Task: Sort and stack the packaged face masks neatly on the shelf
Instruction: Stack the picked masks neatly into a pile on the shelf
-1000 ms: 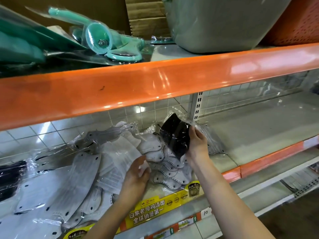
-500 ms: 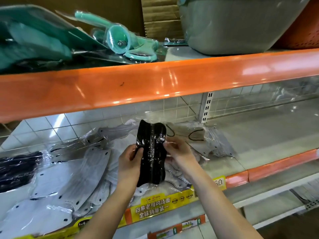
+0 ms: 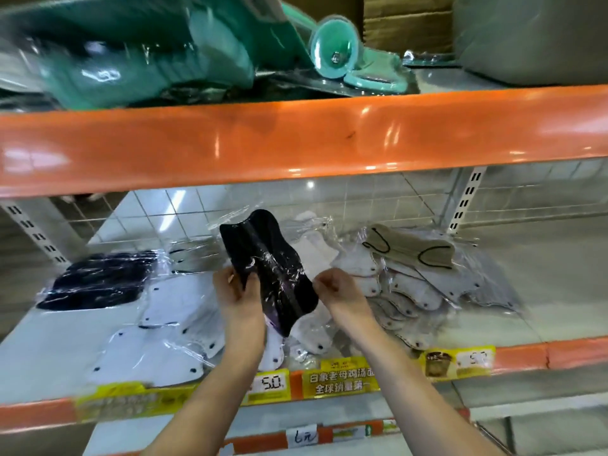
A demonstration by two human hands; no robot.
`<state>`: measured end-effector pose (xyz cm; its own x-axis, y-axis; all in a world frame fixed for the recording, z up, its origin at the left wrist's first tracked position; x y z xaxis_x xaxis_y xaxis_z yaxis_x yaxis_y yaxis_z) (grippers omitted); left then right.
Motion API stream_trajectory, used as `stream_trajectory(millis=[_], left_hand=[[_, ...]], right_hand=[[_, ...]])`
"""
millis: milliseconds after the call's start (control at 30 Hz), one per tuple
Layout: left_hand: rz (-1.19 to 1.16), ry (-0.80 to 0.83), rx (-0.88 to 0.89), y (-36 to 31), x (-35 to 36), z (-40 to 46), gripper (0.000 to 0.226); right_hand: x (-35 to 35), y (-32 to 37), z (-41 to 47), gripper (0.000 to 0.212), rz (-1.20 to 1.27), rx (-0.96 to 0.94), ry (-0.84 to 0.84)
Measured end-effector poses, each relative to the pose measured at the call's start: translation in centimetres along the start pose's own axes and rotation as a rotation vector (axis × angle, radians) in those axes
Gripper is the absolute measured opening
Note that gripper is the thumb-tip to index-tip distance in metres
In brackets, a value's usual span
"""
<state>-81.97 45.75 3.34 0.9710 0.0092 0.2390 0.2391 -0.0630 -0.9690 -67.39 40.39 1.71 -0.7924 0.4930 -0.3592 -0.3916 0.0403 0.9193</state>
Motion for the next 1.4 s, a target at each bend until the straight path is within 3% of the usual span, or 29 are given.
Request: stream_trajectory(millis=[133,233,333,400,467,533,633,733,833,900,967,1033,1100,1167,1300,1400], left_hand=[[0.235,-0.020,0.204,-1.0,-3.8,2.2,0.072],[0.891,-0.063,0.550,-1.0,-7.2,4.5,0.089],[1.259,0.183,0.749,0.0,-9.3,6.4,0.098],[1.312,0.331,0.801,0.4,-10.4,7.1,0.094],[1.284,0.371,0.840,0.2,-11.2,7.6,0.074],[1.272,0.402,0.831,-0.2,-11.7,8.1,0.055],[1.305,0.495,0.833,-0.1,-12.6,8.8,0.070],[1.359,0.455,0.858,-0.3,-13.8,9.9,0.068],[1.263,0.319,0.917,-1.8,-14.9,11.3,0.059],[1.189,0.256,0.978,-3.0,-15.6,12.1,0.055],[1.167,0.192,1.026,-3.6,-16.4,13.1,0.044],[1.186,0.119,1.008,-3.8,-17.2,14.0,0.037],[1.217,0.050,0.957,-3.6,-18.3,14.9,0.033],[1.263,-0.001,0.925,-3.3,-19.2,15.5,0.033],[1.328,-0.001,0.920,-3.0,-21.2,16.5,0.044],[1.359,-0.001,0.863,-2.7,-23.2,17.5,0.047]], right_hand=[[1.9,0.9,0.8,0.011,-0.090,-0.061,-0.031],[3.1,1.8,1.9,0.016,-0.100,-0.036,0.018],[3.9,2.9,2.8,0.016,-0.050,0.058,0.089],[4.9,3.3,2.8,0.017,0.073,0.168,0.178],[6.2,3.7,3.0,0.016,0.149,0.245,0.289],[7.4,4.3,3.4,0.017,0.256,0.301,0.292],[8.6,5.5,4.2,0.021,0.493,0.437,0.173],[9.6,6.3,4.4,0.022,0.635,0.520,0.152],[10.8,6.8,4.1,0.019,0.606,0.520,0.185],[11.7,6.7,4.0,0.019,0.508,0.452,0.206],[12.4,7.0,3.9,0.018,0.112,0.246,0.216],[13.2,7.2,4.1,0.022,-0.372,-0.121,0.092],[14.7,8.1,3.7,0.031,-0.578,-0.502,-0.077],[17.0,8.9,3.1,0.035,-0.662,-0.731,-0.090],[22.5,9.3,1.8,0.031,-0.756,-0.877,0.070],[25.7,8.7,1.6,0.045,-0.716,-0.792,0.249]])
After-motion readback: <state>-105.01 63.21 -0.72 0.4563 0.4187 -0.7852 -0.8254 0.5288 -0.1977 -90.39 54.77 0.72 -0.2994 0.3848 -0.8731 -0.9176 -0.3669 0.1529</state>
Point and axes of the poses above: each hand's wrist, its own z-axis towards the middle knuckle, its own x-axis out of the palm, y = z × x, the point moved 2 cm from there along z, towards the middle knuckle, and after that the axes turned 10 degrees about -x, right-handed, at the moved point
